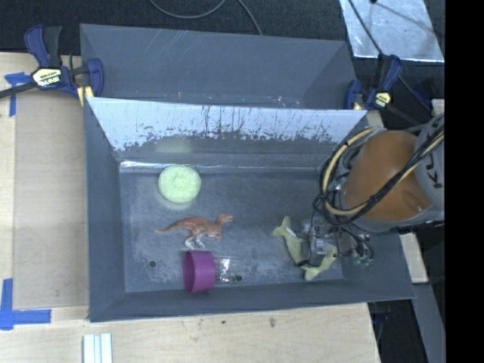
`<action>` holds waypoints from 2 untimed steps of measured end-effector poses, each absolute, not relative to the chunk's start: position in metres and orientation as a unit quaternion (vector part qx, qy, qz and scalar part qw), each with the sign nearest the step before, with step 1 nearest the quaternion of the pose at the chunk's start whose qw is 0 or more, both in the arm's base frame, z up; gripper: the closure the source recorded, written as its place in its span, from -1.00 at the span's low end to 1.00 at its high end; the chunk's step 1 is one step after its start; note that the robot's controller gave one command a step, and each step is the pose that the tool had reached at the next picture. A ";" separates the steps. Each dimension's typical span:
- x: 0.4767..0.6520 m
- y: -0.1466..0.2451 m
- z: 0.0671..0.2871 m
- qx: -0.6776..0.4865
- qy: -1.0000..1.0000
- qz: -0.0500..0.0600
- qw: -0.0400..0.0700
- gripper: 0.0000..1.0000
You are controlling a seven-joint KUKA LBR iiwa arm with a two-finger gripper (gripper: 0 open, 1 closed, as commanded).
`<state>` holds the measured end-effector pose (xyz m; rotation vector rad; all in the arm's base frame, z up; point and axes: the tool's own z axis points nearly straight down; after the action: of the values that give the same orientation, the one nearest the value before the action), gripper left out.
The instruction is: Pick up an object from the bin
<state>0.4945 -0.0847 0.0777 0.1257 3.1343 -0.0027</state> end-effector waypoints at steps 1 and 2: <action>0.493 -0.084 0.099 0.040 0.999 0.000 -0.001 1.00; 0.494 -0.084 0.117 0.040 0.999 0.000 0.001 1.00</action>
Offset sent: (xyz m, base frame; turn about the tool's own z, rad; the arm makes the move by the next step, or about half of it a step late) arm -0.0001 -0.0001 0.0125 0.0000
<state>0.4939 -0.0841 0.1167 0.1242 3.1368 -0.0008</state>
